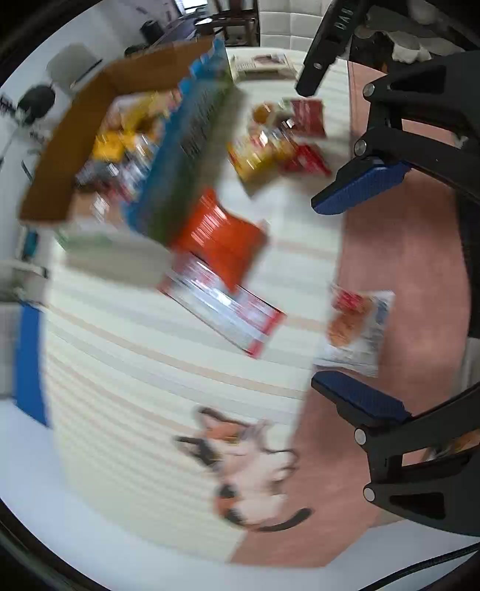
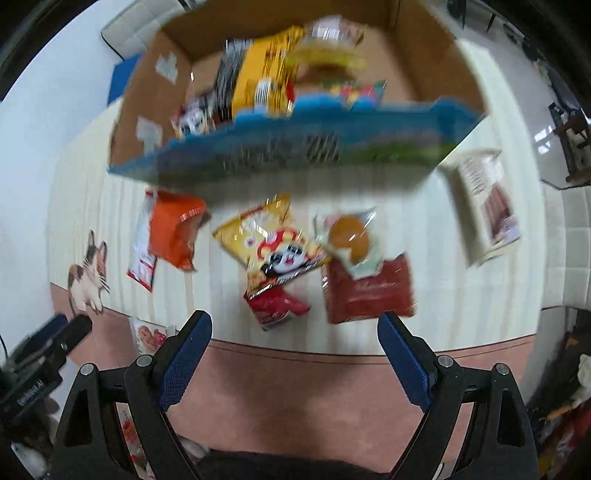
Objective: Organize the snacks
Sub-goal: 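Move both tools back over the remaining snacks, then grasp the cookie packet with left tool while right tool grasps red triangular packet, then carry both packets into the cardboard box and open both tools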
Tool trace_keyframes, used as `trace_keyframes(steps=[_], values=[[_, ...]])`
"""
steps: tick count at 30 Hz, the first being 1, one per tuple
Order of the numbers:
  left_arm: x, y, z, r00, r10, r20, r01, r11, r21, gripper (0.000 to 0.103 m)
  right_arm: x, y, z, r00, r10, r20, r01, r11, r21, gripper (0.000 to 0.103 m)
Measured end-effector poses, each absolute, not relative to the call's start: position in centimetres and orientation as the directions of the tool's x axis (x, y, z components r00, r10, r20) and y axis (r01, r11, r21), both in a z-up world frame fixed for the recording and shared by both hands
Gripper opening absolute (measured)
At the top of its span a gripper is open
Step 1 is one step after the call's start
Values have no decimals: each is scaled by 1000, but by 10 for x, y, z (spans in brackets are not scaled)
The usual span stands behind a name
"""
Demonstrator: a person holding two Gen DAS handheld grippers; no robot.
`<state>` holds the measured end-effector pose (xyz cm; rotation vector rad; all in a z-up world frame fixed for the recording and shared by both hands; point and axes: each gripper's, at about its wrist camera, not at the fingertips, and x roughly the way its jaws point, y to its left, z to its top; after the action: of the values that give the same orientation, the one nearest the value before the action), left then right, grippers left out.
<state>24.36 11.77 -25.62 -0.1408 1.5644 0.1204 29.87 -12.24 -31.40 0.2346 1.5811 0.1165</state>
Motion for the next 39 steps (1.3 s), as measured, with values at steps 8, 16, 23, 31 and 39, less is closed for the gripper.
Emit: trace_keyframes(steps=[8, 16, 23, 31, 39], values=[[212, 139, -330, -159, -73, -985, -228, 973, -36, 87, 302, -90, -370, -110, 201, -973, 57, 979, 196, 93], [201, 130, -381, -267, -38, -963, -158, 987, 5, 87, 309, -79, -406, -164, 197, -967, 80, 979, 186, 93], [200, 122, -390, -254, 16, -967, -96, 994, 42, 86, 309, -75, -425, -185, 184, -965, 94, 981, 169, 85], [208, 126, -376, -212, 29, -977, -98, 994, 51, 63, 305, -66, -427, -147, 139, -979, 65, 989, 130, 56], [202, 115, -350, -188, -14, -982, -108, 994, 7, 48, 285, -67, -417, -125, 174, -977, 61, 984, 167, 55]])
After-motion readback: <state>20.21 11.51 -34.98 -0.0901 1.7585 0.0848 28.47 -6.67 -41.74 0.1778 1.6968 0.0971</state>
